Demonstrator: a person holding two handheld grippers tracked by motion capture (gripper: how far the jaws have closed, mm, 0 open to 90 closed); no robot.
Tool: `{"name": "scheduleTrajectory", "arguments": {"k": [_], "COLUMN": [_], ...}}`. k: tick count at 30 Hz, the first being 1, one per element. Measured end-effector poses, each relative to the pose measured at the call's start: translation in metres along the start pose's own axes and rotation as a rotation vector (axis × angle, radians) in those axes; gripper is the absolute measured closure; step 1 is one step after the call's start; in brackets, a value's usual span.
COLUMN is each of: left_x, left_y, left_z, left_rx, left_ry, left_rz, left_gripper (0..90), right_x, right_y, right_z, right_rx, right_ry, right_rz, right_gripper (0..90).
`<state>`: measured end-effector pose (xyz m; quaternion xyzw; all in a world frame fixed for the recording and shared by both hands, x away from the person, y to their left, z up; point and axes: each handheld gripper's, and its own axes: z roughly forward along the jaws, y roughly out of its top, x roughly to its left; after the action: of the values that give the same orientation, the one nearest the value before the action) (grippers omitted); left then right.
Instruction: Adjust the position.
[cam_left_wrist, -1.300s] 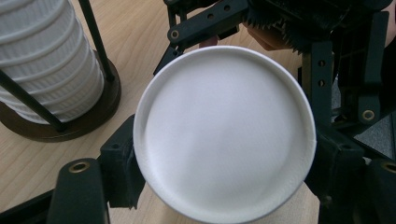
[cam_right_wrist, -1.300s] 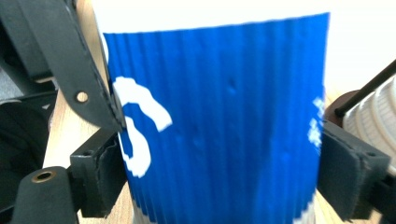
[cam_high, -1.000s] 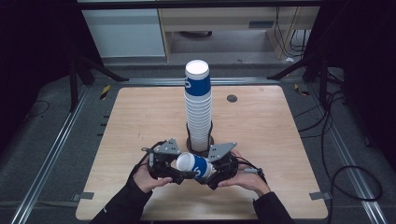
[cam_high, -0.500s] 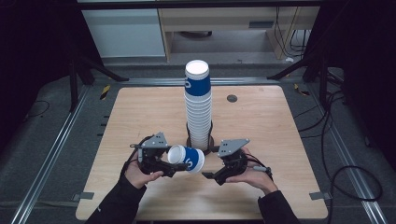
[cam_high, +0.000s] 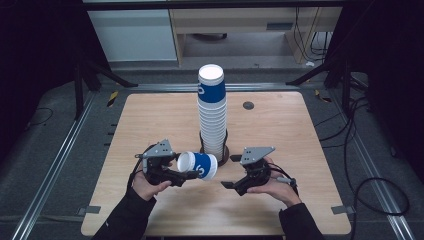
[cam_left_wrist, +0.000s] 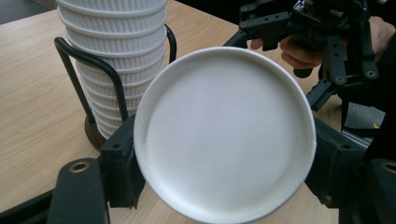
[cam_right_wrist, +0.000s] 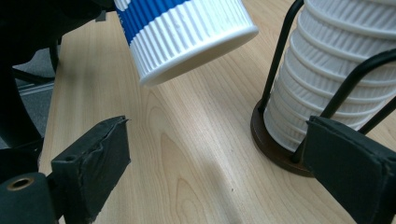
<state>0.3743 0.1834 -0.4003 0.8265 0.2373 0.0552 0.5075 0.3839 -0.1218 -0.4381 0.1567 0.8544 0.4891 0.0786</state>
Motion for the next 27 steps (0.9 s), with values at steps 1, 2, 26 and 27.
{"name": "scheduleTrajectory", "arguments": {"k": [1,2,26,27], "left_x": [0.000,0.000,-0.007,-0.008], "left_y": [0.000,-0.001,-0.004,-0.004], "left_z": [0.001,0.001,0.015,0.015], "left_rx": [-0.004,-0.007,-0.076,-0.077], "left_ry": [-0.006,-0.006,-0.085,-0.089], "left_rz": [-0.002,-0.002,0.008,0.010], "left_gripper": [25.6,25.6,25.6,25.6], "right_x": [-0.001,-0.001,0.002,0.002], "right_y": [-0.001,-0.001,-0.003,-0.003], "right_z": [0.000,0.000,0.004,0.005], "right_rx": [0.001,0.003,-0.066,-0.063], "right_ry": [0.001,-0.001,0.083,0.087], "right_rz": [0.002,0.003,0.025,0.024], "right_gripper": [7.6,7.6,6.8,6.8]}}
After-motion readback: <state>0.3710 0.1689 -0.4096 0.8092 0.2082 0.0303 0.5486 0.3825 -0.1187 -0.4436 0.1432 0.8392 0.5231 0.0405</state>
